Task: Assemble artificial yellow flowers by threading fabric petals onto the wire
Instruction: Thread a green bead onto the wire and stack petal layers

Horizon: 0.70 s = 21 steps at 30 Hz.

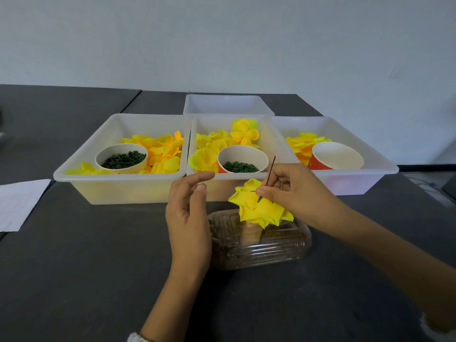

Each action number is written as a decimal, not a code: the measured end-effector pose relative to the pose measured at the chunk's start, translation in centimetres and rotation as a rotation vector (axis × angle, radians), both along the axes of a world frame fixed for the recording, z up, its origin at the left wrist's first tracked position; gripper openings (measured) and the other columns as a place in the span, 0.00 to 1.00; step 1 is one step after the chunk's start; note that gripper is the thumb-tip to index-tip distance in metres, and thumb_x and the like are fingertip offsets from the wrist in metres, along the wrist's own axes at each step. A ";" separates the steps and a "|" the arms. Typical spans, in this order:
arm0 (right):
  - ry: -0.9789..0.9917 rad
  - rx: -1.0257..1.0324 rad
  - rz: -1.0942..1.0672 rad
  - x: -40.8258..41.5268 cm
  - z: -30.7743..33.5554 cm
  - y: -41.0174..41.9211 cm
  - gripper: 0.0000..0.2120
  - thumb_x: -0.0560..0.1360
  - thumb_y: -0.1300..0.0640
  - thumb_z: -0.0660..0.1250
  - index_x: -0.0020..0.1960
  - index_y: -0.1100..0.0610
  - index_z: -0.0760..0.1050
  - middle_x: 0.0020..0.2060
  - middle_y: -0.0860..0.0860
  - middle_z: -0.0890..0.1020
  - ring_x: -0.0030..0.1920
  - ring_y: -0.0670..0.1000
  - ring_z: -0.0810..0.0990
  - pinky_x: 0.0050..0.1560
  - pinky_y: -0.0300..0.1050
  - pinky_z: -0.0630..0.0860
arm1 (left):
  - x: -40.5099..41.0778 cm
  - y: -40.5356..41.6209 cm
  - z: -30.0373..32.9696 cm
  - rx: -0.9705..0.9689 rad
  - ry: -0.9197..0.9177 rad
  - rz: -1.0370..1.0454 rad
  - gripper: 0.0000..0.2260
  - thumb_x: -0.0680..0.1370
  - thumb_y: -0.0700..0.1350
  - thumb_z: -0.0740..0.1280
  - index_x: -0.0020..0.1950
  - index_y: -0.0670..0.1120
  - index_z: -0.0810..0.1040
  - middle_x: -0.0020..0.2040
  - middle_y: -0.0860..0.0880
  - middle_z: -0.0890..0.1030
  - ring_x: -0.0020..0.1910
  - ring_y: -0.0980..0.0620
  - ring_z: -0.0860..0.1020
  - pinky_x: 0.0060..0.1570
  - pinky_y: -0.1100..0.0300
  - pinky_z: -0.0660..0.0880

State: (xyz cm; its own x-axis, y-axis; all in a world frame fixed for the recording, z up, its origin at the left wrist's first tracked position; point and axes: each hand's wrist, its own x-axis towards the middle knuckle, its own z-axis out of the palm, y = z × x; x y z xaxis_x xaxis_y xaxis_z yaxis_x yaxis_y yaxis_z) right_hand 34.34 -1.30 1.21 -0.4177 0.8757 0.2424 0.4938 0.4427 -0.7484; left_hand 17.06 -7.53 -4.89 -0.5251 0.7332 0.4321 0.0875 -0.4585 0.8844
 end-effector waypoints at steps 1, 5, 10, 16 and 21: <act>0.007 0.001 0.005 0.2 0.0 -0.1 0.08 0.72 0.56 0.74 0.36 0.54 0.77 0.28 0.46 0.77 0.30 0.41 0.71 0.34 0.39 0.70 | 0.0 -0.1 0.0 -0.007 0.000 0.000 0.14 0.77 0.50 0.58 0.54 0.52 0.82 0.56 0.51 0.80 0.57 0.55 0.78 0.51 0.69 0.71; -0.003 0.026 -0.007 0.4 0.0 -0.6 0.07 0.73 0.58 0.72 0.37 0.53 0.78 0.28 0.38 0.76 0.29 0.39 0.71 0.32 0.30 0.66 | 0.4 -0.4 0.1 -0.033 0.077 -0.003 0.12 0.77 0.48 0.59 0.54 0.52 0.81 0.55 0.54 0.80 0.57 0.51 0.78 0.51 0.63 0.73; 0.005 0.100 -0.068 -0.2 3.9 -1.1 0.10 0.73 0.61 0.71 0.35 0.53 0.76 0.25 0.43 0.72 0.27 0.42 0.67 0.32 0.36 0.62 | 0.9 -1.2 0.5 -0.027 0.150 0.000 0.11 0.77 0.48 0.60 0.57 0.53 0.78 0.56 0.55 0.80 0.54 0.51 0.79 0.51 0.65 0.73; 0.596 -0.089 0.008 0.9 10.1 -3.8 0.08 0.77 0.64 0.65 0.41 0.58 0.80 0.35 0.53 0.82 0.34 0.46 0.78 0.33 0.36 0.74 | 1.3 -2.6 3.1 -0.009 0.064 -0.044 0.15 0.75 0.54 0.60 0.59 0.54 0.78 0.58 0.55 0.81 0.60 0.55 0.77 0.55 0.56 0.71; 1.096 -0.886 0.277 0.6 8.4 -6.9 0.08 0.72 0.56 0.69 0.38 0.55 0.86 0.40 0.54 0.85 0.37 0.51 0.84 0.36 0.45 0.81 | 2.5 -3.7 7.7 -0.012 -0.036 -0.349 0.09 0.79 0.47 0.62 0.54 0.50 0.82 0.43 0.52 0.82 0.51 0.57 0.82 0.48 0.61 0.78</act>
State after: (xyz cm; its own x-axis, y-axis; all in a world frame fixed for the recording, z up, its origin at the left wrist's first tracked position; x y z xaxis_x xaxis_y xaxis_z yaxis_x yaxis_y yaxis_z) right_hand 34.92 -8.17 9.65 -0.5597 0.8283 -0.0244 -0.5248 -0.3770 -0.7632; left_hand 19.53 -11.26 2.78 -0.2568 0.8760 0.4082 -0.1044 -0.4450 0.8894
